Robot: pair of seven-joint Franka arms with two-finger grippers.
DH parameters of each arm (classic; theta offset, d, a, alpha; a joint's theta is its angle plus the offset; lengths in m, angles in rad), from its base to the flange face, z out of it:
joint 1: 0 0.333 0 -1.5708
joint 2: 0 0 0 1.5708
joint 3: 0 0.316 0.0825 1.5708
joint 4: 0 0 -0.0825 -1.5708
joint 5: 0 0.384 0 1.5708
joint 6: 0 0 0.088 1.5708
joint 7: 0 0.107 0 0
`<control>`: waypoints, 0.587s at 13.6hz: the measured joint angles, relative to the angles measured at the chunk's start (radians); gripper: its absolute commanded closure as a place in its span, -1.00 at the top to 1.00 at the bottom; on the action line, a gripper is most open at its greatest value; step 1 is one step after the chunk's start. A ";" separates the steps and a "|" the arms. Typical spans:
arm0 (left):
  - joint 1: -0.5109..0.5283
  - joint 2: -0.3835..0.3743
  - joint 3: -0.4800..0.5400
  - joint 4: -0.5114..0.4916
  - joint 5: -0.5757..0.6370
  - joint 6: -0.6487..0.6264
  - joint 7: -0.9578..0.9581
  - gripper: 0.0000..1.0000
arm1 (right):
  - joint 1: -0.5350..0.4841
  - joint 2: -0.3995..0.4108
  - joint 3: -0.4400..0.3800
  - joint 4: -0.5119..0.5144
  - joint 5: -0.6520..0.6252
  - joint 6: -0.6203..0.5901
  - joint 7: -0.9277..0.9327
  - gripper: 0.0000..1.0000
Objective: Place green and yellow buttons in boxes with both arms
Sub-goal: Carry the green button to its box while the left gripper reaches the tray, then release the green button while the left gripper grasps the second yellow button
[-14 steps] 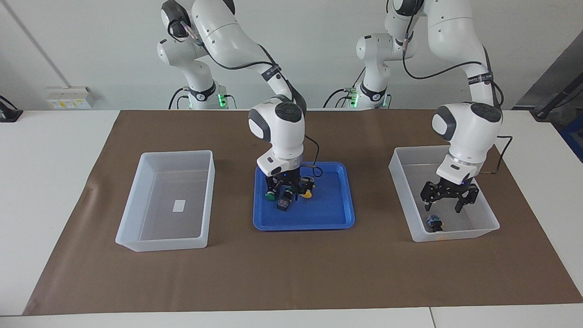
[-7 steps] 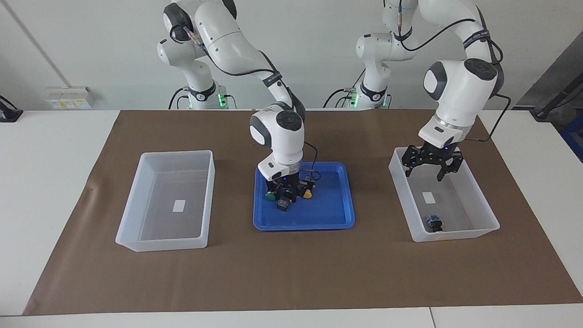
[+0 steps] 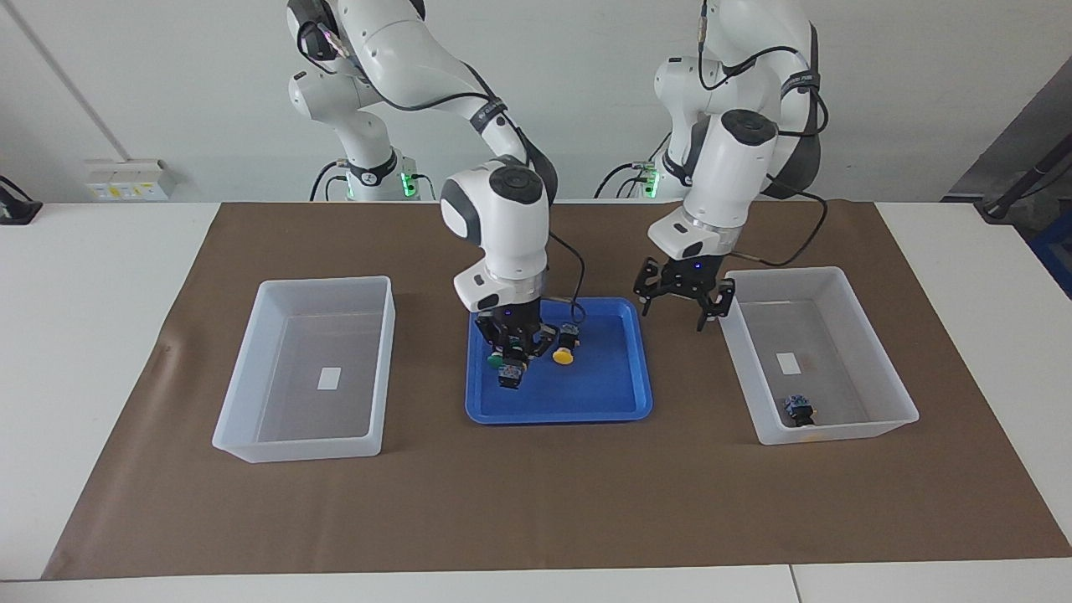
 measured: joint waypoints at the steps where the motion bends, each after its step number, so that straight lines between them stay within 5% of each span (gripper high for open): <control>1: -0.027 0.000 0.000 -0.026 0.000 0.033 -0.013 1.00 | -0.037 -0.052 -0.001 0.002 0.000 -0.076 -0.090 -1.00; 4: -0.095 0.001 0.000 -0.076 0.000 0.106 -0.076 1.00 | -0.167 -0.165 -0.003 -0.015 0.000 -0.214 -0.381 -1.00; 8: -0.187 0.063 0.000 -0.121 0.000 0.241 -0.200 1.00 | -0.362 -0.185 -0.005 -0.152 0.001 -0.111 -0.708 -1.00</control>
